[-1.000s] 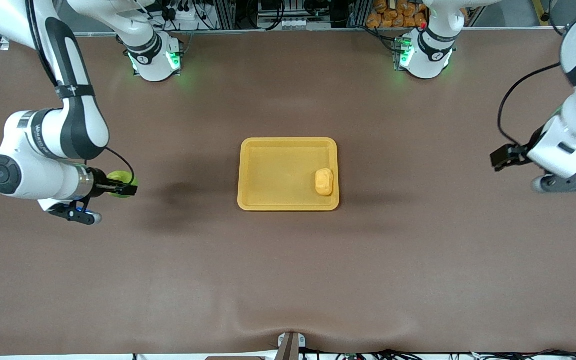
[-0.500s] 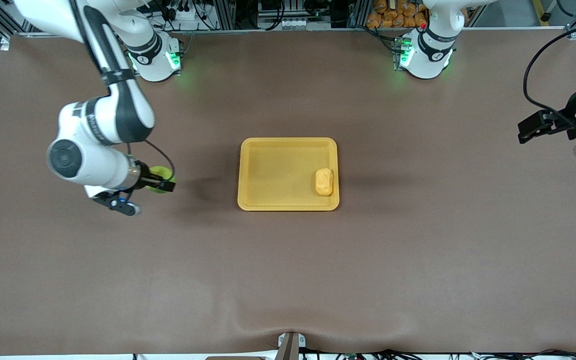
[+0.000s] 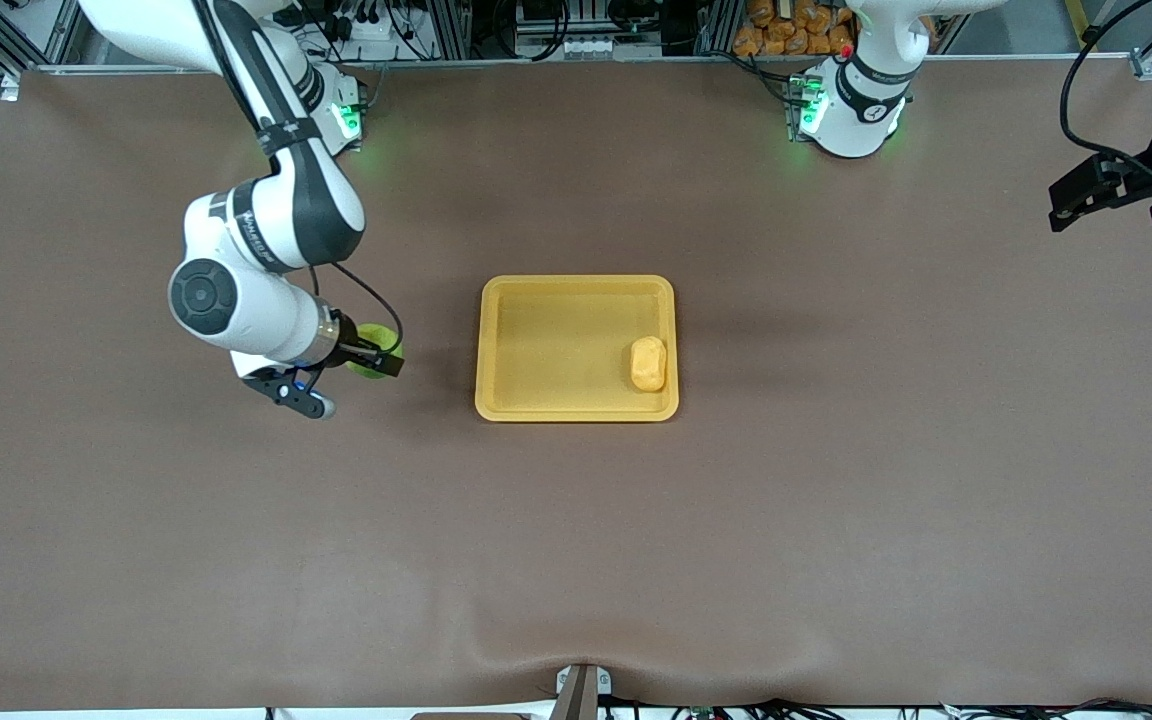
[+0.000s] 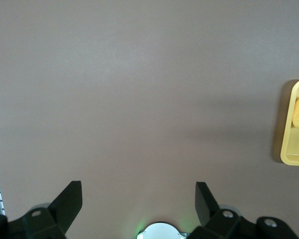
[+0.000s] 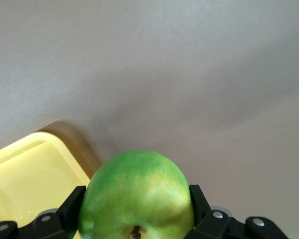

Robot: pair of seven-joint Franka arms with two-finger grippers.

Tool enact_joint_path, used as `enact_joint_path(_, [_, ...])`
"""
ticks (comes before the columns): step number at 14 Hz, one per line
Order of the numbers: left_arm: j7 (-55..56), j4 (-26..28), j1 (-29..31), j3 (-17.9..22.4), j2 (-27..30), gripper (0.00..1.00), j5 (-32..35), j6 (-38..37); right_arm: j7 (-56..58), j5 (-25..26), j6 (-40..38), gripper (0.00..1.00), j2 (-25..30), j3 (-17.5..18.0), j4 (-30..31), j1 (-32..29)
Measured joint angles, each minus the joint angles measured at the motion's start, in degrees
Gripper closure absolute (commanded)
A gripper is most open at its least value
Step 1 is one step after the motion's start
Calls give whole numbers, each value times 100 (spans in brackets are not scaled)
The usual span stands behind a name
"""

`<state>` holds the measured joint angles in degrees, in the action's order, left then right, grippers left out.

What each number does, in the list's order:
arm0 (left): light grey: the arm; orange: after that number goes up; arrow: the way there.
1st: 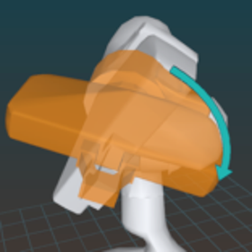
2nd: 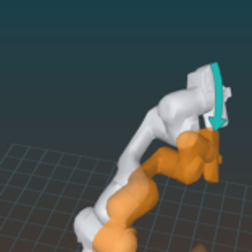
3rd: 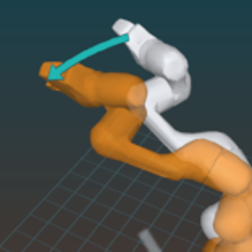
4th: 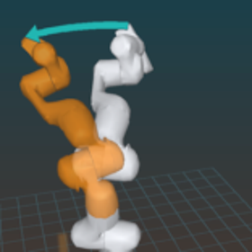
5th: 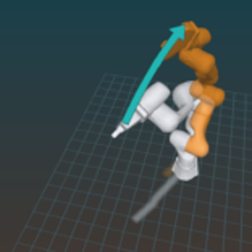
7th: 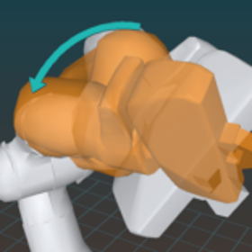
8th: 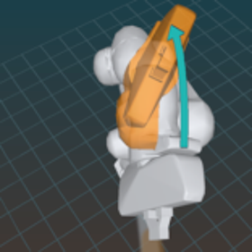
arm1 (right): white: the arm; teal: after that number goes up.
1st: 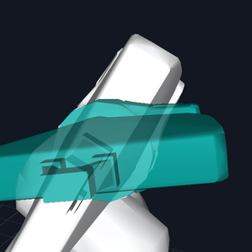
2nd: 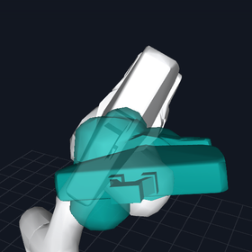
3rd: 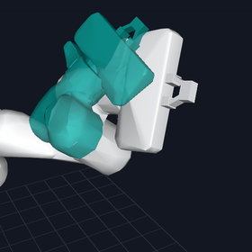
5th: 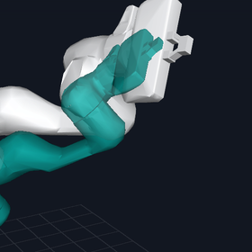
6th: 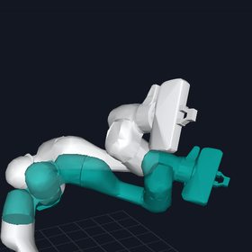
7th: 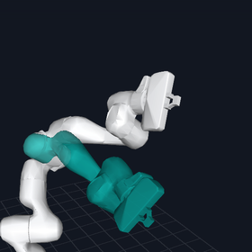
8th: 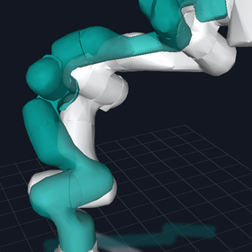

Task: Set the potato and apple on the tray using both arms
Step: 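Carry the green apple with the right gripper toward the tray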

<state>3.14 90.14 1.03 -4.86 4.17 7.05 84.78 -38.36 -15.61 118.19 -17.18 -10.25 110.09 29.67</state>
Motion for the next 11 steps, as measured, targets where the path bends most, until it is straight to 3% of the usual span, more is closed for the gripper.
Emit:
enact_joint_path(8, [-24,125,83,62,2,0,-413,-45,-636,-621,565,100,-346,2,63,665])
enact_joint_path(11, [-53,125,59,-129,11,0,-431,-307,-1032,-681,873,100,-505,5,62,990])
